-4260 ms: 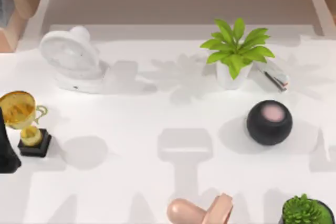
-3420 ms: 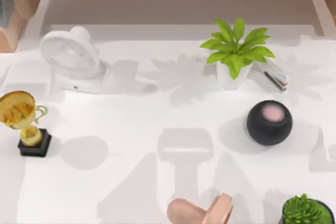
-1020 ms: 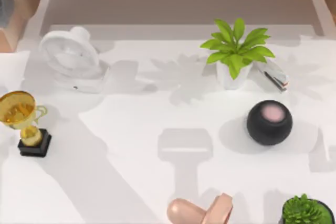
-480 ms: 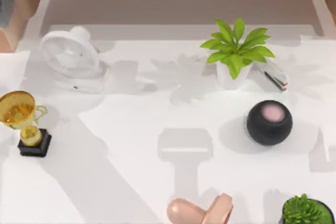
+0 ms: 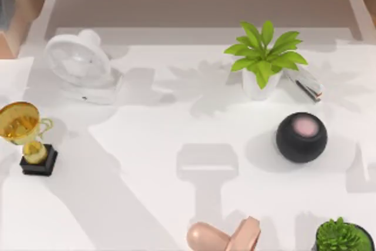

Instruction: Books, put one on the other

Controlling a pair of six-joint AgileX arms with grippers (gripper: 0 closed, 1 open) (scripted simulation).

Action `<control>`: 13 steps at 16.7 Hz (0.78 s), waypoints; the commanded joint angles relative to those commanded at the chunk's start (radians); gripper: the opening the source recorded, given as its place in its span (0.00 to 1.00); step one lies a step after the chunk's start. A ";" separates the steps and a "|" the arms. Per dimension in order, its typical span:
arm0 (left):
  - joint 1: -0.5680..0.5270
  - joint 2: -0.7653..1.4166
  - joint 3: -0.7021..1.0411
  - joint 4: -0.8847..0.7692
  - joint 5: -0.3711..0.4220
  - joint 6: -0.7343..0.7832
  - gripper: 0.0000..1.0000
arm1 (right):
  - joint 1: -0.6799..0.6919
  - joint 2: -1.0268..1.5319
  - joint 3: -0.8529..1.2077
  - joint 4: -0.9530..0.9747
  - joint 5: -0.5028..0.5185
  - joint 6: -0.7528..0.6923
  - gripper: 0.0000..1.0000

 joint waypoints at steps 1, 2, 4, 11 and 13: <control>0.002 -0.009 -0.005 -0.003 0.001 0.000 0.00 | 0.000 0.000 0.000 0.000 0.000 0.000 1.00; 0.003 -0.020 -0.013 -0.008 0.004 0.000 0.00 | 0.000 0.000 0.000 0.000 0.000 0.000 1.00; 0.007 -0.039 -0.026 -0.015 0.008 0.000 0.00 | 0.000 0.000 0.000 0.000 0.000 0.000 1.00; 0.005 -0.058 -0.034 -0.017 0.014 0.030 0.00 | 0.000 0.000 0.000 0.000 0.000 0.000 1.00; 0.016 -0.101 -0.057 -0.021 0.030 0.098 0.00 | 0.000 0.000 0.000 0.000 0.000 0.000 1.00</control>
